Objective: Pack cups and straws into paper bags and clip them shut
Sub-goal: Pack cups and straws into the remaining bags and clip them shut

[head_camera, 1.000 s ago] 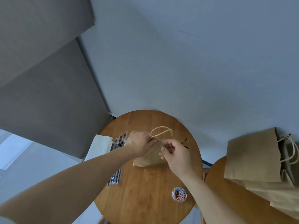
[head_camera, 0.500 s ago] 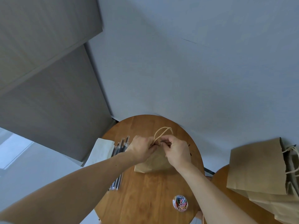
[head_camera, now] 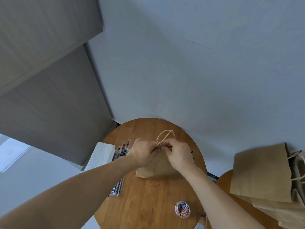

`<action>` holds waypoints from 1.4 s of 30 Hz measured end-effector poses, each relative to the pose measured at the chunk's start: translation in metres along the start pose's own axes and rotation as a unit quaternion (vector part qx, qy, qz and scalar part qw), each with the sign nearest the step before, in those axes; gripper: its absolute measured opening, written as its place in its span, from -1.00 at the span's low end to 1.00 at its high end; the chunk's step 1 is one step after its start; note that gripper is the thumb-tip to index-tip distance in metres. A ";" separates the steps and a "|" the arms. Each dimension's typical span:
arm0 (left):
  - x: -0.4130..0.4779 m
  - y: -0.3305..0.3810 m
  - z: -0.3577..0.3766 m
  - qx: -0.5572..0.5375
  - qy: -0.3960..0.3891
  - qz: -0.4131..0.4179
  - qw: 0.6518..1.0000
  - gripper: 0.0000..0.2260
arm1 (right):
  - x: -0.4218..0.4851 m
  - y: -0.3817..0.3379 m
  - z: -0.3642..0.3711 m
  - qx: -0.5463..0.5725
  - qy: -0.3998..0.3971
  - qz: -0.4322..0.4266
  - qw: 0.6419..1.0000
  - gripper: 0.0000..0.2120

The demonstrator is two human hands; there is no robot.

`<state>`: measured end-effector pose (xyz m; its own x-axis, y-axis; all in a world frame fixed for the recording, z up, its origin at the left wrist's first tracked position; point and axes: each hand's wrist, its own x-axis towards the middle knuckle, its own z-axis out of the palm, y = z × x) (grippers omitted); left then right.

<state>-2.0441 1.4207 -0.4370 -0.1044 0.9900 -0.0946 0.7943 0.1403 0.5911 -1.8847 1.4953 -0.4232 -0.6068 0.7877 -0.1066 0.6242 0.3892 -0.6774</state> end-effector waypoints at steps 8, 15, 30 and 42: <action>0.004 -0.001 -0.001 0.005 -0.012 -0.004 1.000 -0.83 | 0.004 0.005 0.002 -0.001 0.010 -0.005 1.000 -0.88; 0.007 -0.002 -0.001 0.015 -0.017 -0.005 1.000 -0.85 | 0.005 0.006 0.001 -0.066 0.016 -0.069 0.995 -0.88; 0.006 -0.002 -0.002 0.029 -0.021 -0.013 0.999 -0.82 | 0.007 0.008 -0.001 -0.084 0.008 -0.090 0.992 -0.87; -0.003 -0.002 0.004 0.031 0.004 -0.003 0.999 -0.83 | 0.012 0.004 -0.010 -0.053 -0.065 0.000 0.996 -0.91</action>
<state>-2.0429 1.4170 -0.4411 -0.1138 0.9894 -0.0906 0.8297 0.1448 0.5392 -1.8847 1.5110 -0.4201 -0.6612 0.7219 -0.2039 0.6682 0.4432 -0.5976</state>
